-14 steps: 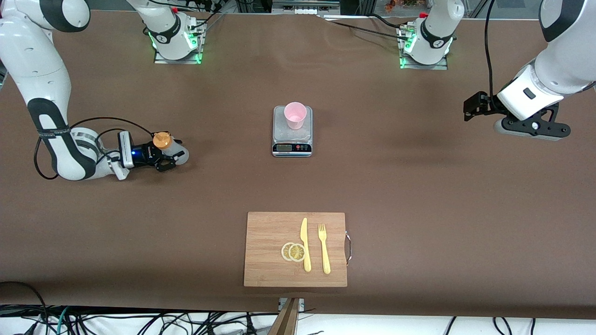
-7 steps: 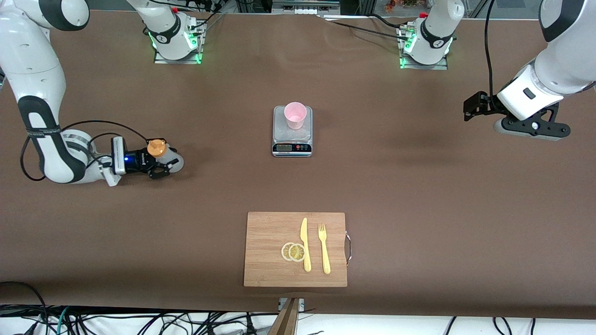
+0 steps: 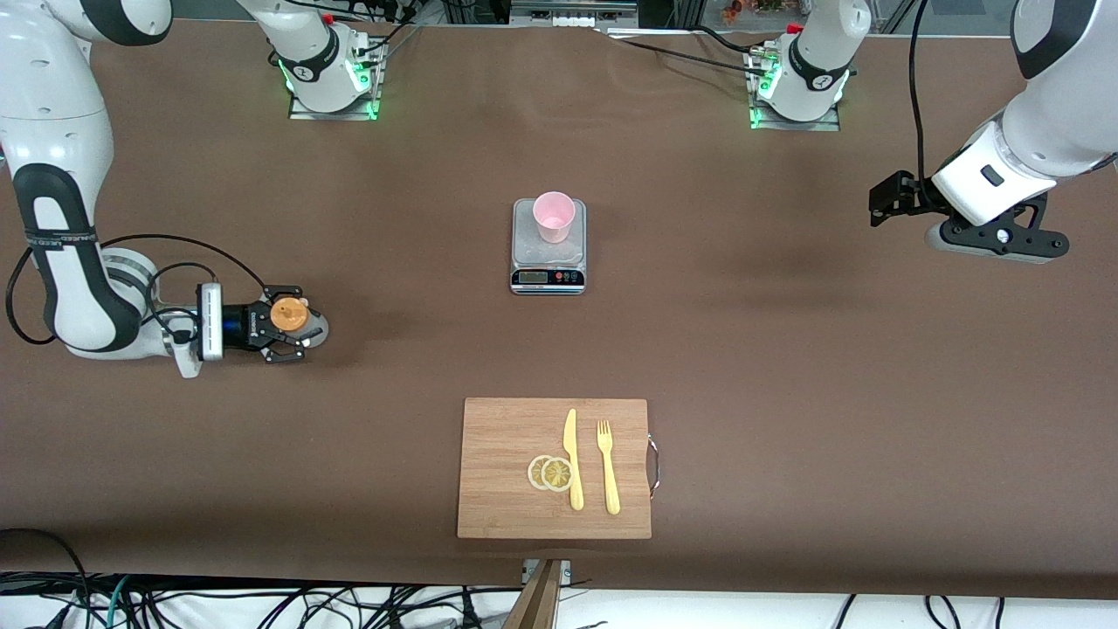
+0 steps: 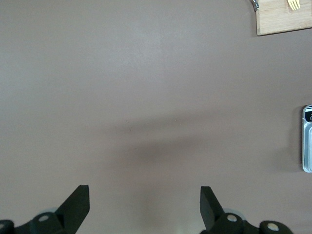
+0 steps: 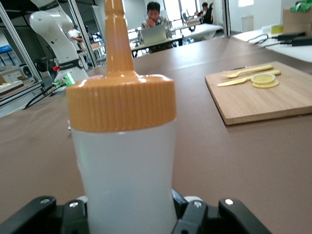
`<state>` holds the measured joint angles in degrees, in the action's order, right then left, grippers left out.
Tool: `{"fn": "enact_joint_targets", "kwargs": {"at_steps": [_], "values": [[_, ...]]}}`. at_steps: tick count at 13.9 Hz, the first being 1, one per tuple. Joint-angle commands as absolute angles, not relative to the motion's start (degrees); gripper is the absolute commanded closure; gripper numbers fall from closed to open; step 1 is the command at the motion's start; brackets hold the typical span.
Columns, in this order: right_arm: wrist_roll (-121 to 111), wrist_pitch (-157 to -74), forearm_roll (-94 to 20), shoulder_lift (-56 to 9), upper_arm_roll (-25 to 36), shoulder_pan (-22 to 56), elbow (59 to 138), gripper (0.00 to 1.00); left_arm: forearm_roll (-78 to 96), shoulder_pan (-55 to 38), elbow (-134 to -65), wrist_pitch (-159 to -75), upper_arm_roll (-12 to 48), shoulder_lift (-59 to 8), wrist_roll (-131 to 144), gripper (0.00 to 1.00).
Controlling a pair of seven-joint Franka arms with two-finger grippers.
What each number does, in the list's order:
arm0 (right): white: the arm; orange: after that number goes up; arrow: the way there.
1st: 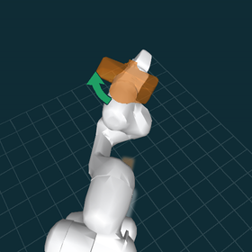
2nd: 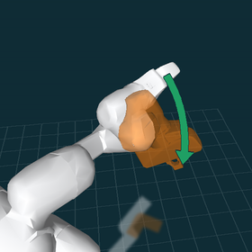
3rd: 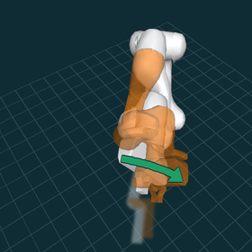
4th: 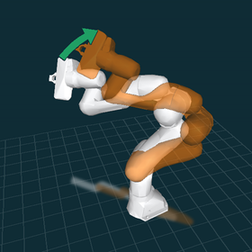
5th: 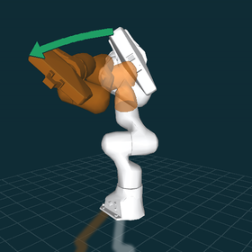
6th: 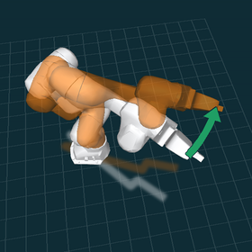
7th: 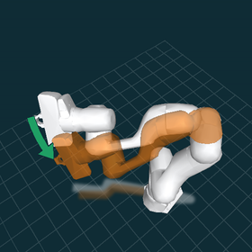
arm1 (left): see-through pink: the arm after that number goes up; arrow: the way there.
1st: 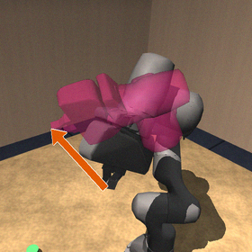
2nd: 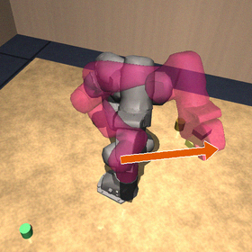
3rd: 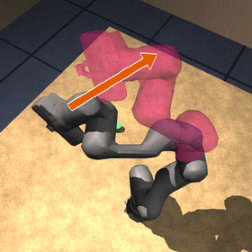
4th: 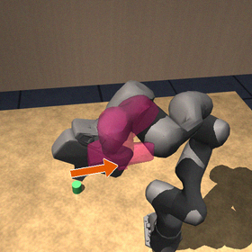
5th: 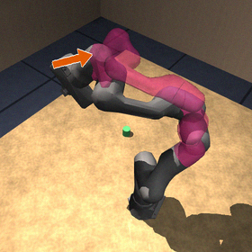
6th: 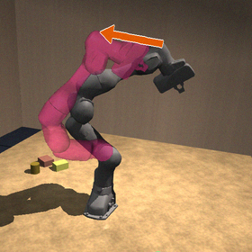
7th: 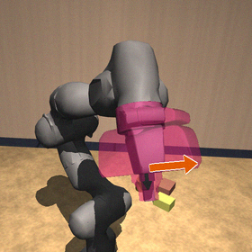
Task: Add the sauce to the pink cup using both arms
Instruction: 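Lift the sauce bottle with the right gripper toward the pink cup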
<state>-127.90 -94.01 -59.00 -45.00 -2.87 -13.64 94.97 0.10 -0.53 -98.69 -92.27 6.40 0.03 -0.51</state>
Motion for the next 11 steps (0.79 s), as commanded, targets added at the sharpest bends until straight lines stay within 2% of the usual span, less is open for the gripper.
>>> {"fn": "enact_joint_targets", "kwargs": {"at_steps": [1, 3, 8, 11], "values": [[-122.62, -99.91, -56.52, -40.45, -2.72, -7.49, 95.19, 1.0, -0.18, -0.53, -96.85, -90.88, 6.59, -0.88, -1.23, 0.0], [-118.86, -105.26, -52.84, -37.28, -2.64, -2.75, 95.19, 1.0, -0.09, -0.53, -96.86, -90.88, 6.59, -0.88, -1.14, 0.0], [-108.57, -116.26, -45.02, -34.29, -2.64, 6.13, 95.19, 1.0, -0.09, -0.53, -96.77, -90.88, 6.5, -0.88, -1.14, 0.0], [-98.99, -119.0, -35.89, -32.7, -2.64, 10.62, 95.27, 1.0, -0.09, -0.53, -96.85, -90.88, 6.59, -0.88, -1.14, 0.0]]}}
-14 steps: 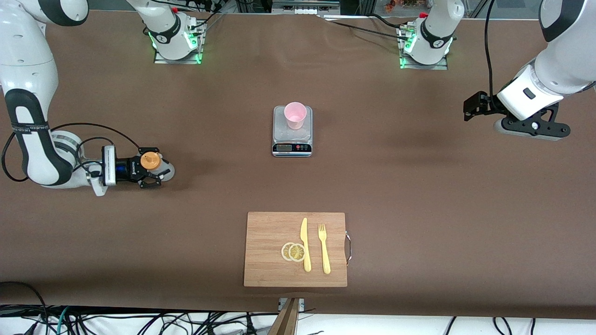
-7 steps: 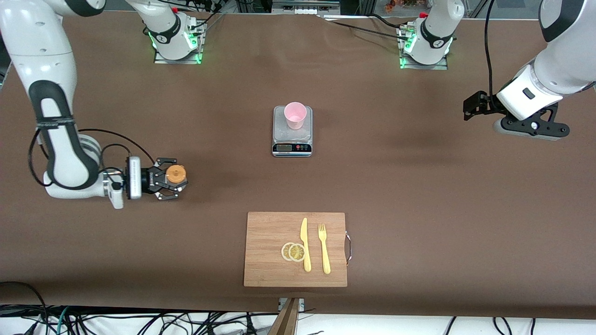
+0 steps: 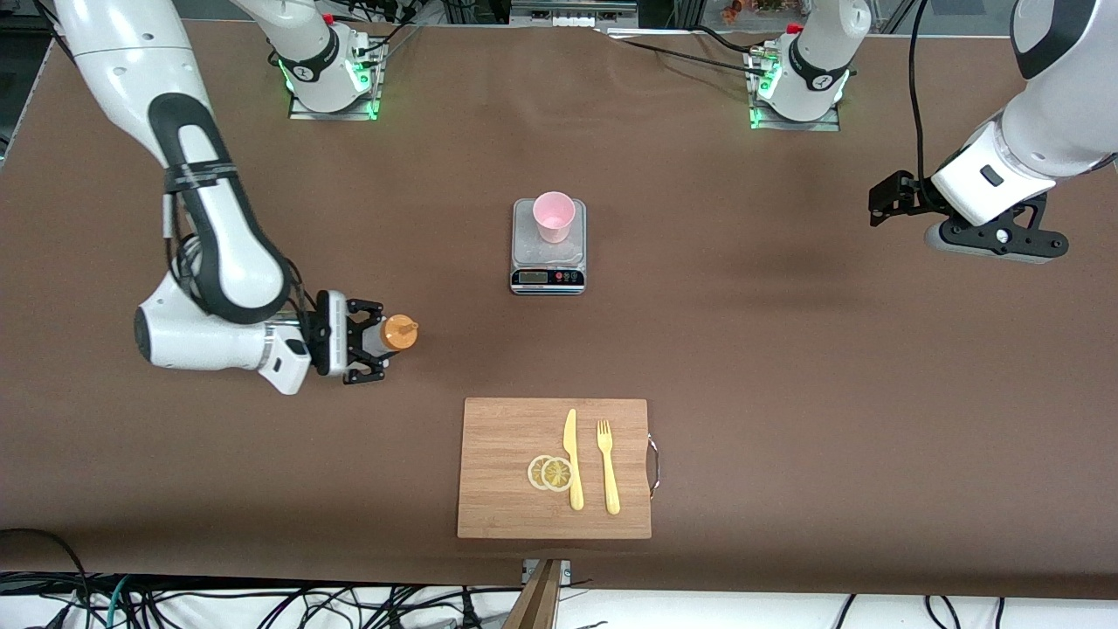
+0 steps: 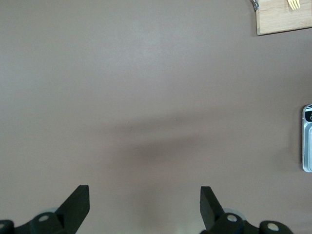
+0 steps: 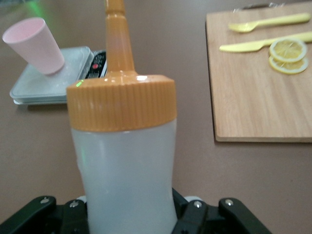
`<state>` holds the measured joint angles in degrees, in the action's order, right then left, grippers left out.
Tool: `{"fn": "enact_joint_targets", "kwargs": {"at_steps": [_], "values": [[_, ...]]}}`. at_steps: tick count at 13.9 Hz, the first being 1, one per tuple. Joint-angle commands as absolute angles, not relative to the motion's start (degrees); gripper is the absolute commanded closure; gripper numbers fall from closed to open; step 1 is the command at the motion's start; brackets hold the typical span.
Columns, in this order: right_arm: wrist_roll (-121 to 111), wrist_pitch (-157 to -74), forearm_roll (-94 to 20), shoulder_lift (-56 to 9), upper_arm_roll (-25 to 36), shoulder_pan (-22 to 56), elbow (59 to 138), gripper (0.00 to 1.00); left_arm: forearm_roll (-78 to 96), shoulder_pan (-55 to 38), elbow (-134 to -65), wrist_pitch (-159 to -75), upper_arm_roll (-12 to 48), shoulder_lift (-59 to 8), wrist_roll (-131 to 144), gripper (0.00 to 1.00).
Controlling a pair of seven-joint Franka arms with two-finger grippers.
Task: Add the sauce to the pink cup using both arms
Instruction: 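Lift the sauce bottle with the right gripper toward the pink cup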
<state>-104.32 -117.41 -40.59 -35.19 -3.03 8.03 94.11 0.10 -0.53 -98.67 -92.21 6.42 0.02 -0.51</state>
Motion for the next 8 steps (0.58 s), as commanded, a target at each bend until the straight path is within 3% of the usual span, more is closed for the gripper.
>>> {"fn": "enact_joint_targets", "kwargs": {"at_steps": [1, 8], "values": [[-97.05, -119.09, -33.51, -32.17, -2.64, 11.94, 95.27, 1.0, -0.09, -0.53, -96.86, -90.79, 6.59, -0.88, -1.14, 0.0], [-84.85, -119.0, -24.2, -29.62, -2.64, 19.41, 95.89, 1.0, -0.09, -0.53, -96.77, -90.53, 6.59, -0.88, -1.06, 0.0]]}}
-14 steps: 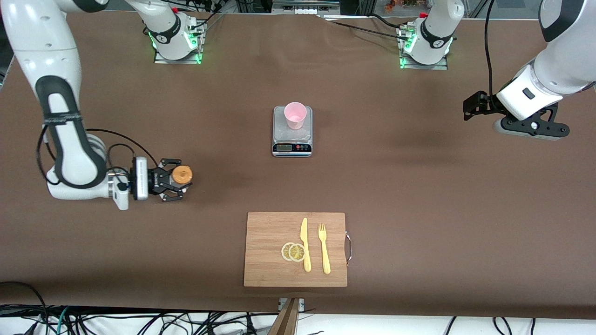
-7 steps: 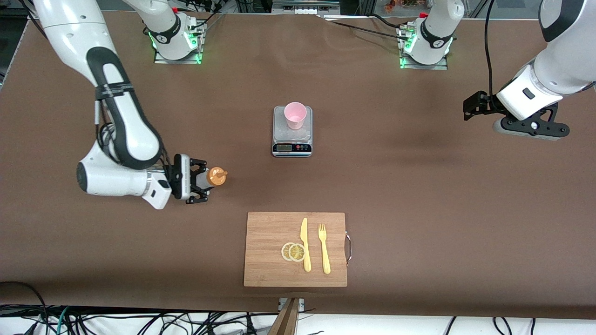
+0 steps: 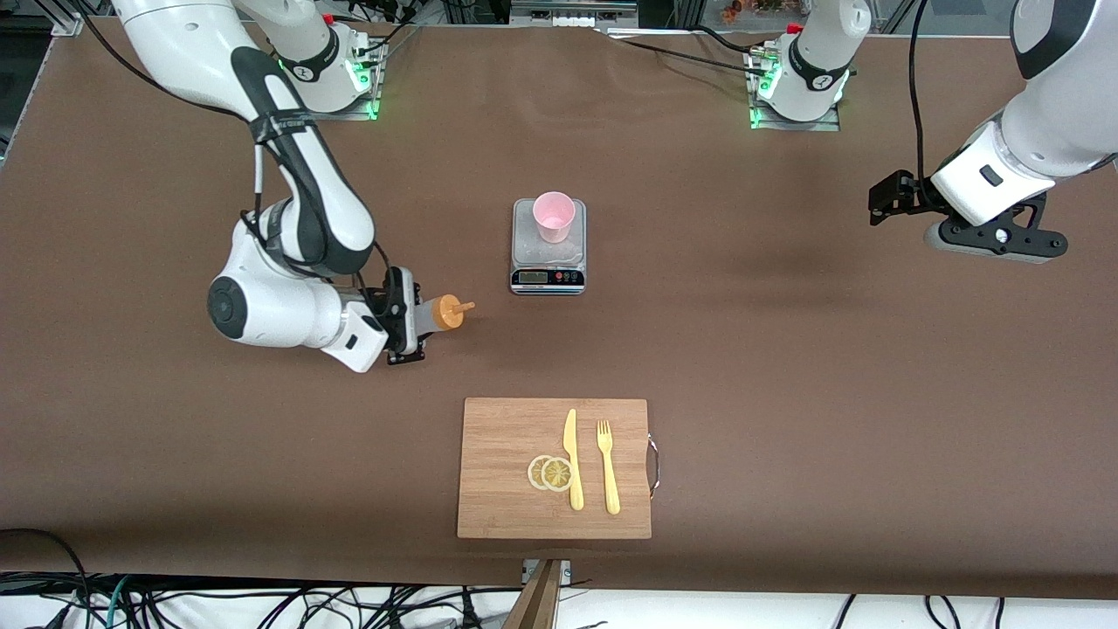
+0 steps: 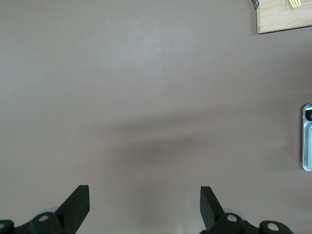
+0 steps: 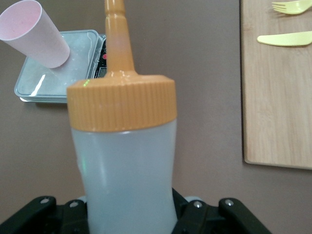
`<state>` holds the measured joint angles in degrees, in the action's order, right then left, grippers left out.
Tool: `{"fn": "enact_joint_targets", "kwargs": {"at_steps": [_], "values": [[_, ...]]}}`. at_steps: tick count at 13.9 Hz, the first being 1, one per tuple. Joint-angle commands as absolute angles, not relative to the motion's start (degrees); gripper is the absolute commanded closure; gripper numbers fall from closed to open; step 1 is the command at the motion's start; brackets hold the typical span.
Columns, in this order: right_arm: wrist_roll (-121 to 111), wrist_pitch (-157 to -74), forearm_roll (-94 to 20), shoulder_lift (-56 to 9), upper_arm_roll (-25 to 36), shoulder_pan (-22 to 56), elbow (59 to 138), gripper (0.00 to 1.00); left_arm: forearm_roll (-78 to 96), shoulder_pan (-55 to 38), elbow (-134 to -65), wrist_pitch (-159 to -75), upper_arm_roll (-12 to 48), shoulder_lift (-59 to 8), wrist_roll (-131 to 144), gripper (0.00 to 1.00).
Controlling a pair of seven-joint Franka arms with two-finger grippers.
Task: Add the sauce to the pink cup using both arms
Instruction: 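Lift the sauce bottle with the right gripper toward the pink cup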
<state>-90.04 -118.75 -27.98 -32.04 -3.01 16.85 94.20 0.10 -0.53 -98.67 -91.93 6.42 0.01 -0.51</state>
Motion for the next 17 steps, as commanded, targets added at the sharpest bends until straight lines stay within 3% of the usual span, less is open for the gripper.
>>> {"fn": "enact_joint_targets", "kwargs": {"at_steps": [1, 10, 17], "values": [[-80.81, -118.92, -21.21, -29.01, -2.64, 20.99, 95.89, 1.0, -0.09, -0.53, -96.85, -90.53, 6.5, -0.88, -1.14, 0.0], [-67.77, -115.49, -9.15, -27.95, -2.72, 29.17, 96.15, 1.0, -0.09, -0.53, -96.86, -90.44, 6.5, -0.88, -1.14, 0.0], [-60.12, -107.41, -1.41, -25.67, -2.72, 34.01, 96.59, 1.0, -0.09, -0.53, -96.86, -90.44, 6.5, -0.88, -1.14, 0.0]]}}
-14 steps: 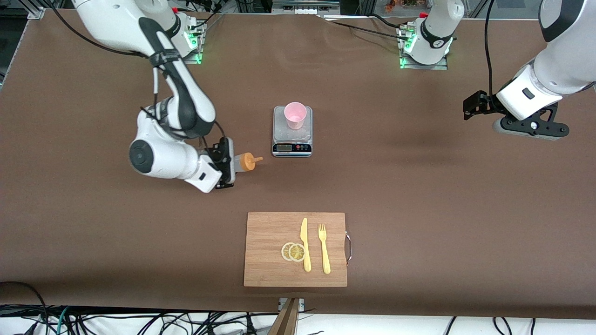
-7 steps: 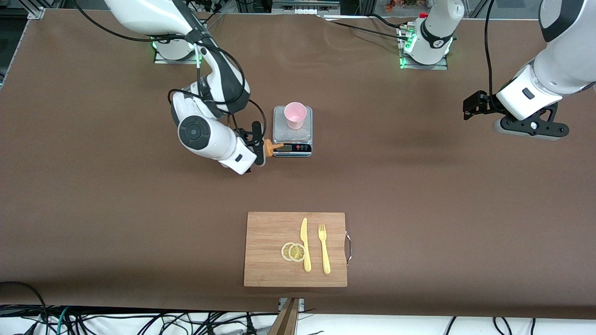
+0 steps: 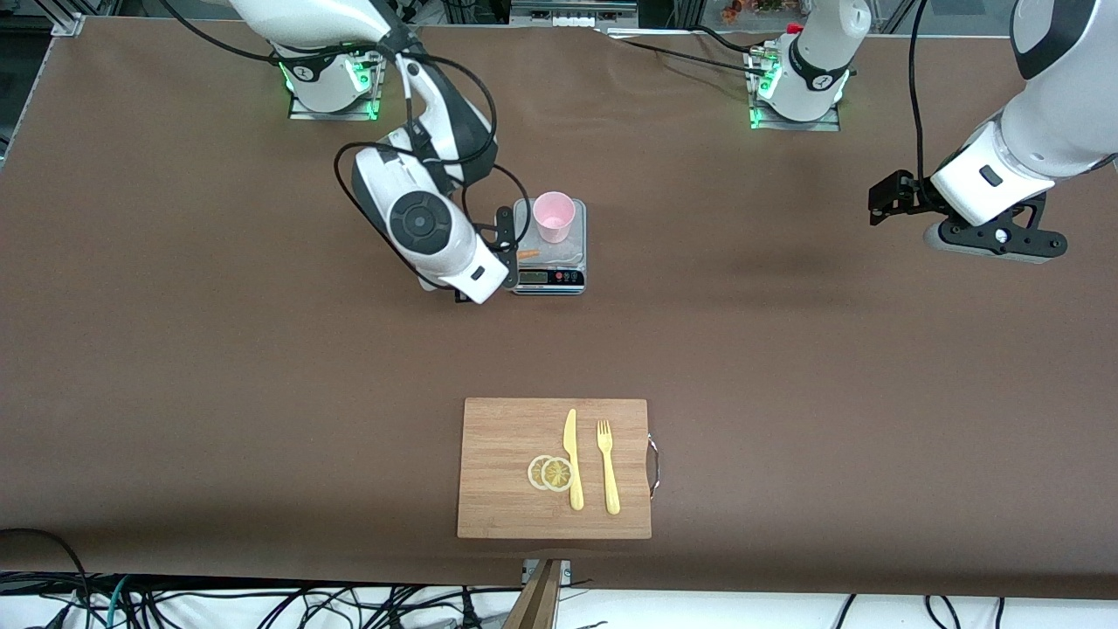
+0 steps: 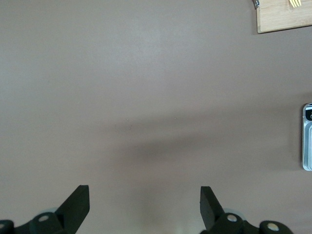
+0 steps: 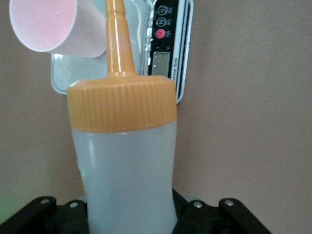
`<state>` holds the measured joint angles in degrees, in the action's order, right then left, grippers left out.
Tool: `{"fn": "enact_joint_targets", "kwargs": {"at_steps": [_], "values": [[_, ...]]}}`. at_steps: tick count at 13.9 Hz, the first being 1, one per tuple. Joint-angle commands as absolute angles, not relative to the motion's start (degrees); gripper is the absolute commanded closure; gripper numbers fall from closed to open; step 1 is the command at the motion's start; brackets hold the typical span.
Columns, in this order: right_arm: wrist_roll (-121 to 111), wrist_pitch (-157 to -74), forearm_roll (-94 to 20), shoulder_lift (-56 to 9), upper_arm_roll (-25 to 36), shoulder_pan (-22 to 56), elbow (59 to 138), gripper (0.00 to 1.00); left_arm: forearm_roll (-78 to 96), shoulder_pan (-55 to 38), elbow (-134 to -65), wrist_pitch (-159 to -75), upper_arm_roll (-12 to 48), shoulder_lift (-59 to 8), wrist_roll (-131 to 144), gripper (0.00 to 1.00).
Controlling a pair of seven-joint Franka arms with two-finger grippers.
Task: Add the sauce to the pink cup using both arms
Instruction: 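Tilt the bottle nozzle over the cup and squeeze sauce in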
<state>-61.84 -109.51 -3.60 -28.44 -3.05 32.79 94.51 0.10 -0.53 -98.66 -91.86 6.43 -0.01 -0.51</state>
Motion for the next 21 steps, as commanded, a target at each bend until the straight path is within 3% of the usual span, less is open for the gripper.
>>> {"fn": "enact_joint_targets", "kwargs": {"at_steps": [1, 21], "values": [[-60.12, -106.88, -1.23, -25.06, -2.72, 34.54, 97.11, 1.0, -0.09, -0.53, -96.86, -90.44, 6.5, -0.88, -1.23, 0.0], [-49.75, -102.31, 7.56, -25.31, -2.99, 41.92, 98.26, 1.0, -0.09, -0.53, -96.86, -90.44, 6.59, -0.88, -1.14, 0.0]]}}
